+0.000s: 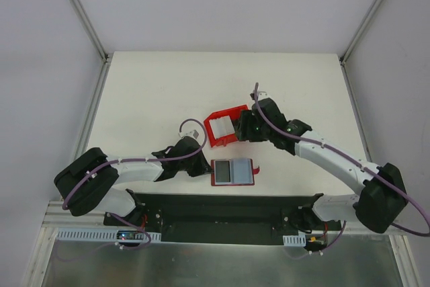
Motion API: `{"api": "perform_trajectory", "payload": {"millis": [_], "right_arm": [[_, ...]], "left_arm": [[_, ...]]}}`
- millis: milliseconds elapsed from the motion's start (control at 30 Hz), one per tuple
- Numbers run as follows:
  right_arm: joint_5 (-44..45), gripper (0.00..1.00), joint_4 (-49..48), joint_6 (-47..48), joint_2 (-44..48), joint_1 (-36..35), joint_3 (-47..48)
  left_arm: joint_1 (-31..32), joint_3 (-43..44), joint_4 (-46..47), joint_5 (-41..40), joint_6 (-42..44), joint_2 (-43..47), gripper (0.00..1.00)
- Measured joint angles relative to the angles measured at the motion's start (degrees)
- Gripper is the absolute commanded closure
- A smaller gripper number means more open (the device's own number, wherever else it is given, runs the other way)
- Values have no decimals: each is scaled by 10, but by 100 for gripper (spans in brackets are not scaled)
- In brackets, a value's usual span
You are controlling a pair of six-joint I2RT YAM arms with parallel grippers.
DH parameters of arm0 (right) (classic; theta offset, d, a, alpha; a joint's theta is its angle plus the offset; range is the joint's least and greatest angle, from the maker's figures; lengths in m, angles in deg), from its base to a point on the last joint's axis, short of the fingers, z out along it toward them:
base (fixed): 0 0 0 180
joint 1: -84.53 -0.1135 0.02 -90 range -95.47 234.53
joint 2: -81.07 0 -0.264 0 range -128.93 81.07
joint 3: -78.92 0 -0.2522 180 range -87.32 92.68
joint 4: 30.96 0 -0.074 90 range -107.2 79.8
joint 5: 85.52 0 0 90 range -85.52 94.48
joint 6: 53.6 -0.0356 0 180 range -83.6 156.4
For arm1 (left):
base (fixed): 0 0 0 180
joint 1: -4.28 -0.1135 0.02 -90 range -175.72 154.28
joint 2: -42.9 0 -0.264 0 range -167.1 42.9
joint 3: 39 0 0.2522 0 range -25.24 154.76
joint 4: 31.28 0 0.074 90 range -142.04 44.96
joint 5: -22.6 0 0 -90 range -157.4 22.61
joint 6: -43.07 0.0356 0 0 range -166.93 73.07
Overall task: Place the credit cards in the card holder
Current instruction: Pick up the credit card from the storage box.
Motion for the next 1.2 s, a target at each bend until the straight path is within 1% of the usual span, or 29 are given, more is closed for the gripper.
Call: {"api": "perform_trajectory", "payload": {"millis": [133, 333, 533, 733, 1000, 1100, 1200], "right_arm": [[-36, 40, -11, 21, -62, 27, 60], [-86, 36, -5, 51, -181, 54, 146], [-123, 35, 0, 70, -252, 81, 196], [-156, 34, 1, 78, -297, 99, 219], [-188, 30, 0, 82, -348, 104, 231], [-205, 30, -3, 82, -367, 107, 237], [-221, 34, -6, 82, -372, 111, 238]], "left_arm": [[0, 0, -2, 0, 0, 2, 100], [-4, 0, -7, 0, 9, 7, 100], [-10, -1, -9, 0, 16, 9, 100], [-13, -1, -10, 0, 19, 10, 100], [-15, -2, -10, 1, 22, 11, 100], [-15, -2, -10, 1, 24, 11, 100], [-15, -2, -10, 1, 24, 11, 100]]}}
